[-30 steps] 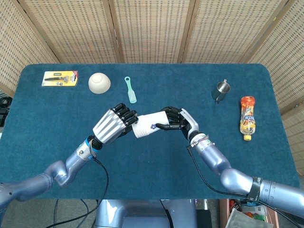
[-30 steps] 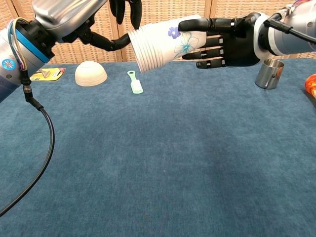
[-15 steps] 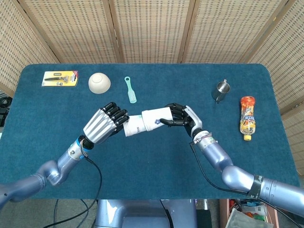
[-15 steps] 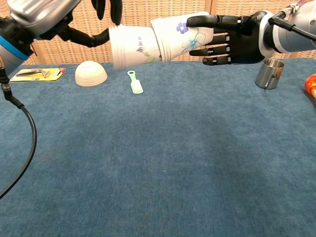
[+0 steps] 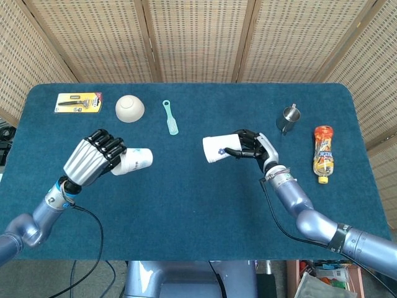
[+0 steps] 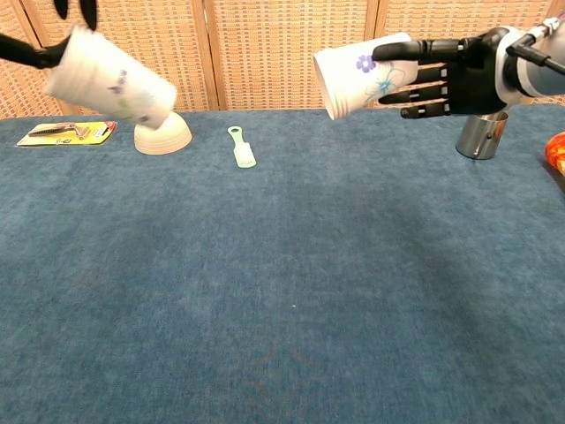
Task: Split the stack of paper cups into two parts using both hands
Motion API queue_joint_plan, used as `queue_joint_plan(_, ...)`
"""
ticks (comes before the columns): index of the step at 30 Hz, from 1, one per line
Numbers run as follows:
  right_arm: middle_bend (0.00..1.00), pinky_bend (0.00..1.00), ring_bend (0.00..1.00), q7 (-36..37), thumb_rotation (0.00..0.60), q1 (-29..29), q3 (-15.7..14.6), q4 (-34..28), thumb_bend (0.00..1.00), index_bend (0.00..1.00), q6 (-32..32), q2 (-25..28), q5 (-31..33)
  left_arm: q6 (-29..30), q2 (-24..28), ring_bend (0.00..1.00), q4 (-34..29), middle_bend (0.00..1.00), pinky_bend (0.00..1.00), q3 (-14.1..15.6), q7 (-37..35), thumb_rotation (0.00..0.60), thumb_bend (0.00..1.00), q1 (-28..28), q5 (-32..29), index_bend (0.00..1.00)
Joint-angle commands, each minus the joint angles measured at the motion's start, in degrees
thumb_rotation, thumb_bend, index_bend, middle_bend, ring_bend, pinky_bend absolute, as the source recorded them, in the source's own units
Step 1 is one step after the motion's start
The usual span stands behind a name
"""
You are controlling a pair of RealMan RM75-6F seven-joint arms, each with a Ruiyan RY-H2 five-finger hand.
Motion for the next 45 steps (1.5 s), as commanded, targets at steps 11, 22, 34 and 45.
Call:
queue_joint_plan(11,0.57,0.65,0.43,-7.6,0.600,0.7,-6.7,4.1,0.28,0.55,4.4,-3.9,-2.3,-7.2,-1.5,0.55,11.1,0.54,0.47,4.0,-3.7,0.600,0.59,4.6,-4.1,0.68)
queue_joint_plan(22,0.11,0.20,0.02,-3.7,0.600,-4.8,-5.2,5.2,0.16,0.21,-6.8,-2.6,-15.9,-14.2,-4.9,0.29,14.4,0.03,0.39,3.7,-6.2,0.600,0.46,6.2,-8.8,0.31)
queue_joint_plan(34,0.00,0.07,0.00,-5.0,0.600,-17.5,-6.9,0.5,0.00,0.09,7.9,1.9,-46.7,-14.8,4.8,0.00,-3.0,0.00,0.01,0.7,-7.1,0.600,0.19,11.9,-16.3,0.00)
queue_joint_plan(45,0.00,0.00,0.00,-24.0,0.600,-33.0,-17.9,7.9,0.00,0.09,45.8,4.0,-73.5,-9.5,20.8,0.00,-38.4,0.00,0.00,1.3,4.3,0.600,0.17,24.6,-26.6,0.00)
